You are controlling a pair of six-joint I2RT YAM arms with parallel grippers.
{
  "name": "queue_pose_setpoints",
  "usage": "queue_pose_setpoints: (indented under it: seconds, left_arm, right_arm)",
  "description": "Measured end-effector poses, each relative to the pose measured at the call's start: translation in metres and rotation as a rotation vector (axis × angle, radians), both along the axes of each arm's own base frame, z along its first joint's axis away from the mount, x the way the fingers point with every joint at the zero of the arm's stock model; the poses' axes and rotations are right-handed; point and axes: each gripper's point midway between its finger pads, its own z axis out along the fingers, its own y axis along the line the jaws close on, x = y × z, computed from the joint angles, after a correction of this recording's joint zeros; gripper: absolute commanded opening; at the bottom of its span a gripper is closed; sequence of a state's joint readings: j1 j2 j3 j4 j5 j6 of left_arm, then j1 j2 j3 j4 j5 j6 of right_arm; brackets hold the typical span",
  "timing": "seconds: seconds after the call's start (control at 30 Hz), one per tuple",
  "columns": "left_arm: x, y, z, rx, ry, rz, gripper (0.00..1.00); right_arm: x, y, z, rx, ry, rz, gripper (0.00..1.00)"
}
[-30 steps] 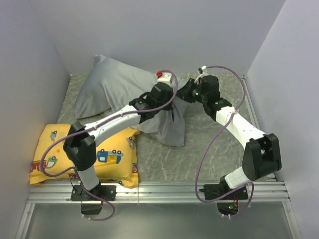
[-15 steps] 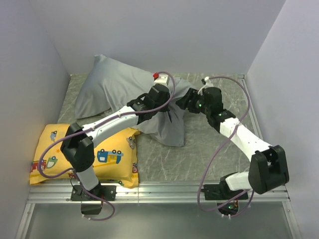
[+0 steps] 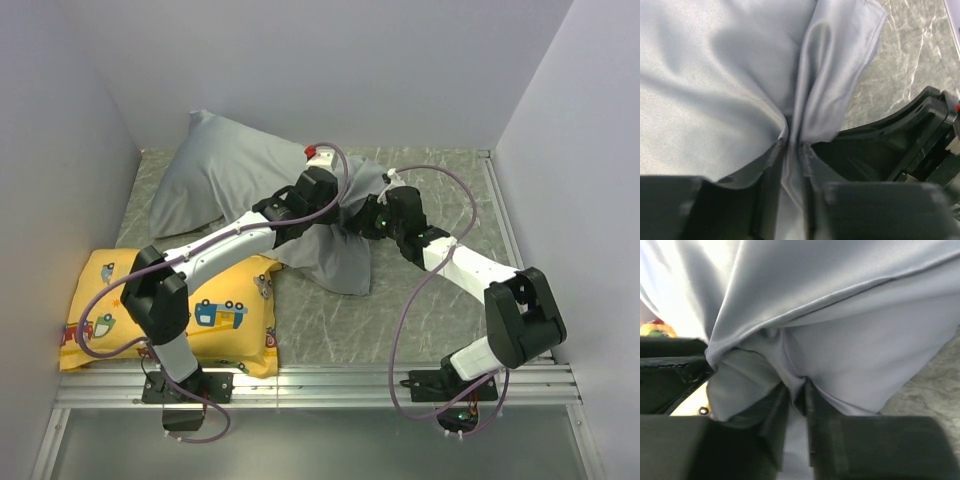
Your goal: Remove the pillowcase from the pillow
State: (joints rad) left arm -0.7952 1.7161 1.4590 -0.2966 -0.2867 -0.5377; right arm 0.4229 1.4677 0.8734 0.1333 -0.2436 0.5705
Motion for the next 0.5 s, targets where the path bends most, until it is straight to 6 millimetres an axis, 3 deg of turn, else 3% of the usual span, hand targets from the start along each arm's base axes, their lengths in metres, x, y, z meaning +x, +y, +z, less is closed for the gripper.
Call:
queue_pose_setpoints:
  seconds: [0.1, 0.27, 0.4, 0.5]
  left_arm:
    - [-0.001, 0.0, -0.002, -0.001, 0.006, -0.002, 0.13]
    - [0.0, 0.005, -0.009, 0.006, 0.021, -0.002, 0.0]
    - [0.003, 0.011, -0.015, 0.011, 0.035, 0.007, 0.0]
    - [0.006, 0.015, -0.014, 0.01, 0.034, 0.018, 0.0]
  right_arm:
    - [0.002, -0.001, -0.001, 0.002, 0.006, -0.015, 0.14]
    - [0.003, -0.002, 0.002, 0.004, -0.005, -0.024, 0.31]
    - [0.002, -0.005, 0.011, 0.011, -0.029, -0.03, 0.42]
    - [0.002, -0.007, 0.017, 0.016, -0.049, -0.039, 0.42]
